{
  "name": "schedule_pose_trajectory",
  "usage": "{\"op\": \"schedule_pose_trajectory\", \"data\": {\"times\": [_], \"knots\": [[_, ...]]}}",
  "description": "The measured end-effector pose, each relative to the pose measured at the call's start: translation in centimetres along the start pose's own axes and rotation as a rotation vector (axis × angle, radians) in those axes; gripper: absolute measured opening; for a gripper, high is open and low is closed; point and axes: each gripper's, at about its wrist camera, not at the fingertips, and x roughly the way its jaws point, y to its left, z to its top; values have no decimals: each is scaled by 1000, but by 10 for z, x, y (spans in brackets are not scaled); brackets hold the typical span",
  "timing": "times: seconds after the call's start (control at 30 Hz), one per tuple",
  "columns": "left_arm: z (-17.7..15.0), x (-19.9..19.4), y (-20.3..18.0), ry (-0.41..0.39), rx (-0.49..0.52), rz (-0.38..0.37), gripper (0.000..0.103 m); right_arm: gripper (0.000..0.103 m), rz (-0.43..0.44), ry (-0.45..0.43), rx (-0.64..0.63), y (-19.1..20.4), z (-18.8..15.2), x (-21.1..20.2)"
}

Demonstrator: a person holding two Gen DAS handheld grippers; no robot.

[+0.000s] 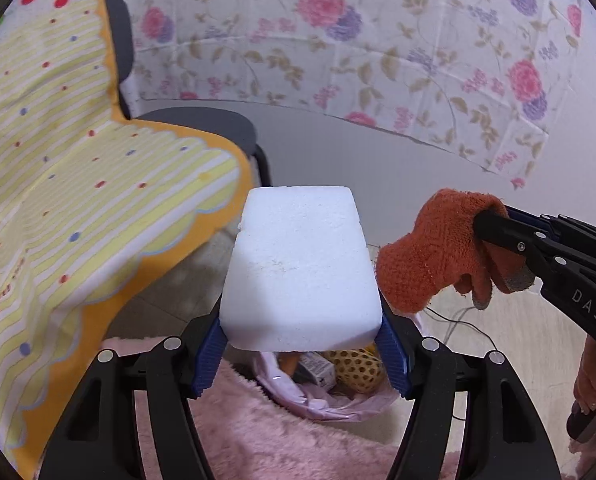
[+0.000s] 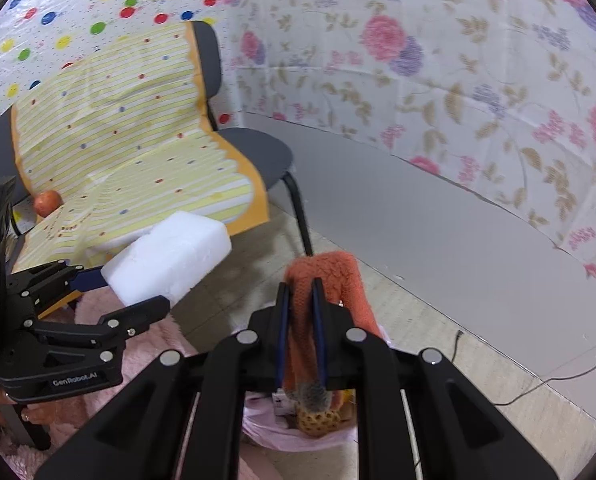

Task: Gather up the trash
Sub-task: 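Carry the sponge and orange glove over the pink trash bin, then open both tools over the bin to drop the sponge and glove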

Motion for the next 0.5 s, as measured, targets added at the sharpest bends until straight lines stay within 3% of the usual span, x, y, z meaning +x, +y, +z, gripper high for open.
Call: {"op": "schedule_pose_trajectory", "data": {"times": [0.23, 0.3, 0.43, 0.5], "knots": [[10, 28, -14, 43, 22, -11, 71, 13, 11, 34, 36, -20, -6, 18], [11, 30, -16, 40, 25, 9, 84, 16, 24, 41, 54, -26, -7, 23], [11, 26, -9, 31, -4, 18, 84, 40, 35, 30, 77, -32, -7, 23], [11, 24, -4, 28, -31, 21, 84, 40, 32, 23, 80, -33, -6, 21]]}}
